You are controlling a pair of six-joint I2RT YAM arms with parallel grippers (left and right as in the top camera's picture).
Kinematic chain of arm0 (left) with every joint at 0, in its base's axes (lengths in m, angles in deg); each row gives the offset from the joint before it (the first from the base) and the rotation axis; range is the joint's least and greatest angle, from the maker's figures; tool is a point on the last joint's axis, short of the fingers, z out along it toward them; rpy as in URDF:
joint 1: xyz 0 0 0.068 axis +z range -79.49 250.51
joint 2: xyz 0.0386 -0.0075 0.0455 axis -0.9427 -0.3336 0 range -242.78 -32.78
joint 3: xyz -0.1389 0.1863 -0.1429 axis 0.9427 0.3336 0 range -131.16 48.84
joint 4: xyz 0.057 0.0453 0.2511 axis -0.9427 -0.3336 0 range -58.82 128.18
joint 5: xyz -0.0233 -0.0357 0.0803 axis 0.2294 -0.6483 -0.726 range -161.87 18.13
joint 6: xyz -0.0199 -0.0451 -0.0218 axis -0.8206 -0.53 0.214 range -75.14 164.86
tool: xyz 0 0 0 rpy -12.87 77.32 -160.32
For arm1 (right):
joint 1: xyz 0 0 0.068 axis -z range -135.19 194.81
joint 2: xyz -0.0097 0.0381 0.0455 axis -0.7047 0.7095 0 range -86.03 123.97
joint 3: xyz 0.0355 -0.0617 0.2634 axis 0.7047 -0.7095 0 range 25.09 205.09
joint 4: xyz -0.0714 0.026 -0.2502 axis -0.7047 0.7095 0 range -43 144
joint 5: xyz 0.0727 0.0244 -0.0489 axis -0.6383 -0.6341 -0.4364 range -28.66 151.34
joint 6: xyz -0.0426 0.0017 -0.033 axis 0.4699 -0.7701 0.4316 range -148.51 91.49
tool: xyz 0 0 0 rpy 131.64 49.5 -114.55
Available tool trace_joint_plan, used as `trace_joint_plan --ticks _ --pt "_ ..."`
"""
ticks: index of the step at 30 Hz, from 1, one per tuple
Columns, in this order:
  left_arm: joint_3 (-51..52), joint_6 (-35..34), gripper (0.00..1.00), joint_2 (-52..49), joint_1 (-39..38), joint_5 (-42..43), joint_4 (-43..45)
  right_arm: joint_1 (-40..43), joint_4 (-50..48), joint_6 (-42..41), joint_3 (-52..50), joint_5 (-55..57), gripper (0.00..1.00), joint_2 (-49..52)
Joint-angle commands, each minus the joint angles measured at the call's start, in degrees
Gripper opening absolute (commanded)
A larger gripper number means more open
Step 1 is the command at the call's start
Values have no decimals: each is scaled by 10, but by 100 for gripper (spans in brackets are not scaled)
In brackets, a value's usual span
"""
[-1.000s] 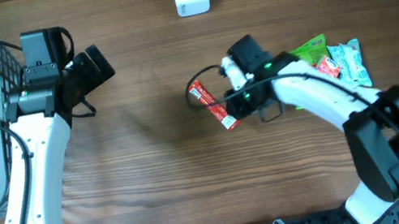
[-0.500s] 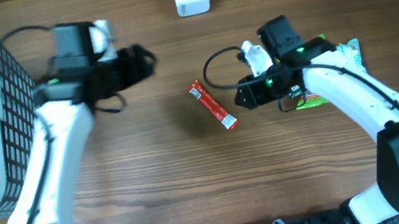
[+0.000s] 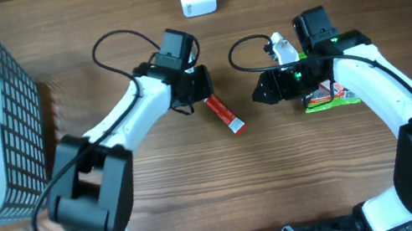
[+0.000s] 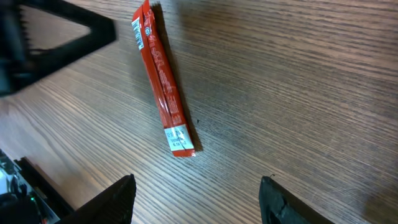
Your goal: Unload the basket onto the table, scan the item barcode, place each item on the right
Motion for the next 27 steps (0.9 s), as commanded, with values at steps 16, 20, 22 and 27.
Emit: trace_joint_plan --ticks 16,20,22,27 --pt "5 -66 40 -85 -13 -65 14 -2 -24 14 -14 -13 65 28" --pt "5 -66 42 -85 -14 -63 19 -2 -36 14 -26 -13 65 28" --pt "4 -66 44 -82 -13 -53 25 -2 -48 14 -37 -13 65 29" --pt "2 -66 43 -86 -12 -60 21 -2 -67 13 -59 -14 65 29"
